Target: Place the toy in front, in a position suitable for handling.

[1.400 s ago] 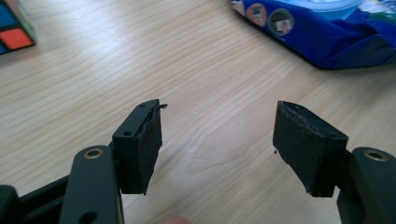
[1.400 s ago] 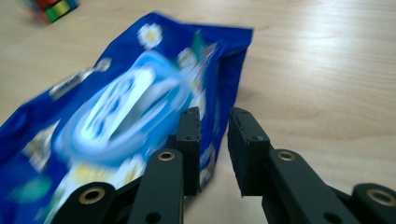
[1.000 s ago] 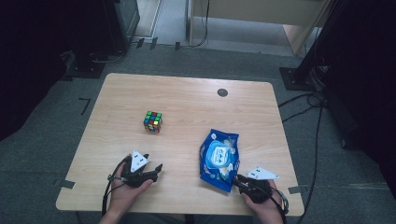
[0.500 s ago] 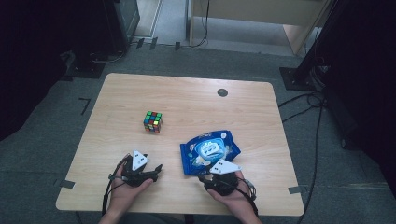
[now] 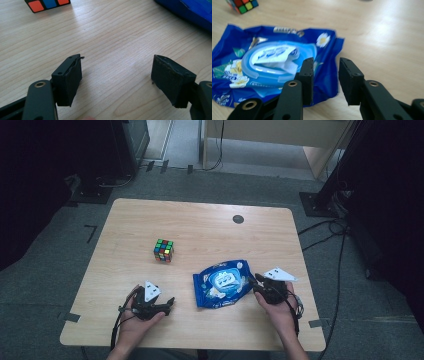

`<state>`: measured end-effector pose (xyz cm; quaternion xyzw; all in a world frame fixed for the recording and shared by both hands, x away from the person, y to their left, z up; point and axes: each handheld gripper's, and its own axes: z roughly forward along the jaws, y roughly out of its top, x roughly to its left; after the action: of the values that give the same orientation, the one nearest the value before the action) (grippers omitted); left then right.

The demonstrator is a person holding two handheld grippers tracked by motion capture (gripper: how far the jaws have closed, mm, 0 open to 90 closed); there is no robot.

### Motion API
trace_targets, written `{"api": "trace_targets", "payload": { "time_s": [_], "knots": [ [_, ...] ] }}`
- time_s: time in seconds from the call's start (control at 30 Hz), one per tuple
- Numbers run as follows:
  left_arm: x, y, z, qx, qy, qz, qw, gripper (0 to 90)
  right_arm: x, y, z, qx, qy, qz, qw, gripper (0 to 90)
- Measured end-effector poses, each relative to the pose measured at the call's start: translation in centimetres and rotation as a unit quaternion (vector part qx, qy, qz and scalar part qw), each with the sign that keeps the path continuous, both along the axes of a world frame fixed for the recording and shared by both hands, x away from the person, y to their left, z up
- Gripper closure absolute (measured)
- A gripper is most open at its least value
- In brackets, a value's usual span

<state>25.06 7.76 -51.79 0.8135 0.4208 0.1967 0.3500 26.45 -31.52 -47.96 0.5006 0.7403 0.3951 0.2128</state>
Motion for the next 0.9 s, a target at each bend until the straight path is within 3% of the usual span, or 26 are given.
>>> {"api": "trace_targets", "payload": {
  "time_s": [0.1,0.2,0.33,0.53,0.67,0.77,0.9],
  "knots": [
    [-0.3,-0.2,0.1,0.006,-0.008,-0.005,0.9999,25.2,0.0,0.2,-0.6,0.002,0.01,0.0,1.0,69.3],
    [-0.6,-0.8,0.3,-0.019,0.003,-0.016,0.9997,25.0,-0.1,0.1,-0.5,0.001,0.01,0.001,0.9999,69.4],
    [-0.9,-2.6,0.5,-0.026,0.006,-0.04,0.9988,24.5,-0.3,0.0,-0.4,0.004,0.01,0.0,0.9999,66.5],
    [-1.5,-5.7,0.7,-0.03,0.007,-0.077,0.9966,23.8,-0.2,-1.7,0.1,0.045,-0.01,-0.025,0.9986,61.1],
    [-1.9,-7.7,0.6,-0.024,0.008,-0.101,0.9946,22.6,0.2,-2.1,-0.4,0.049,0.014,-0.025,0.9984,66.5],
    [-1.7,-8.9,0.4,-0.013,0.009,-0.1,0.9949,22.6,0.2,-1.7,-0.6,0.035,0.025,-0.014,0.999,73.2],
    [-1.0,-9.7,0.2,0.004,0.022,-0.076,0.9968,24.7,0.1,-1.2,-0.8,0.024,0.028,-0.007,0.9993,78.4]
  ]
}}
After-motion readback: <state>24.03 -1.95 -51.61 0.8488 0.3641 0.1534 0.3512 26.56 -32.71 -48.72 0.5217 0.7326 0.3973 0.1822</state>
